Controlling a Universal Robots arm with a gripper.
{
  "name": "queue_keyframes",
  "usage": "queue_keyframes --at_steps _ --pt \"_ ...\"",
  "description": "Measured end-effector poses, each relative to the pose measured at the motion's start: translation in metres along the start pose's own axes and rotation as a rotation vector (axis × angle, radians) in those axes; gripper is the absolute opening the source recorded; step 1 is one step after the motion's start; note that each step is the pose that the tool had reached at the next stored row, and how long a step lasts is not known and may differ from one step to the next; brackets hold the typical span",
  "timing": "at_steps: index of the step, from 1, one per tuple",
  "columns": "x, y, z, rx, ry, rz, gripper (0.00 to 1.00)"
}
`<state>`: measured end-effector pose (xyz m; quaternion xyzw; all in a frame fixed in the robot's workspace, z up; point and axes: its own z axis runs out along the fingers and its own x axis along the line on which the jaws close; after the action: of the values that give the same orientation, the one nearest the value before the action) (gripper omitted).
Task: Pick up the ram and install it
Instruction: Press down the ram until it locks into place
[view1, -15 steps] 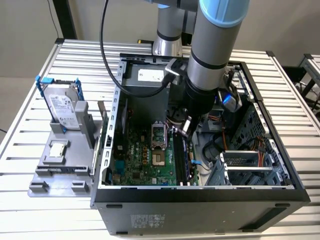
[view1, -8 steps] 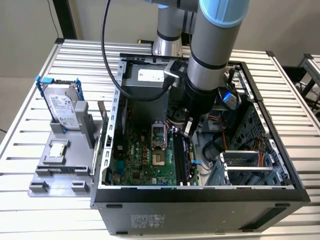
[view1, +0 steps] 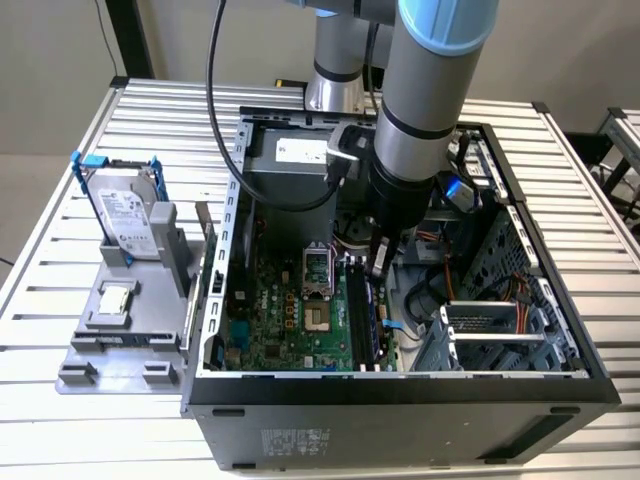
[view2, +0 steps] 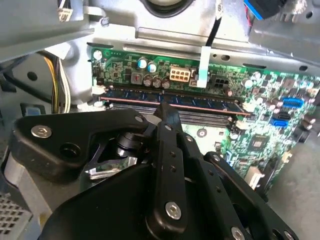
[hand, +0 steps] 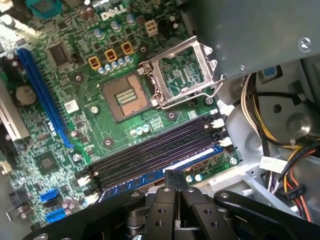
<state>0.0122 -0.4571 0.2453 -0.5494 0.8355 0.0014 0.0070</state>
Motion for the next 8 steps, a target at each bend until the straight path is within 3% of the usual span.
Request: queue_keyframes --at_steps 8 --pt "0.0001 0.0001 0.0006 -0.0006 0.0011 -0.104 0.0"
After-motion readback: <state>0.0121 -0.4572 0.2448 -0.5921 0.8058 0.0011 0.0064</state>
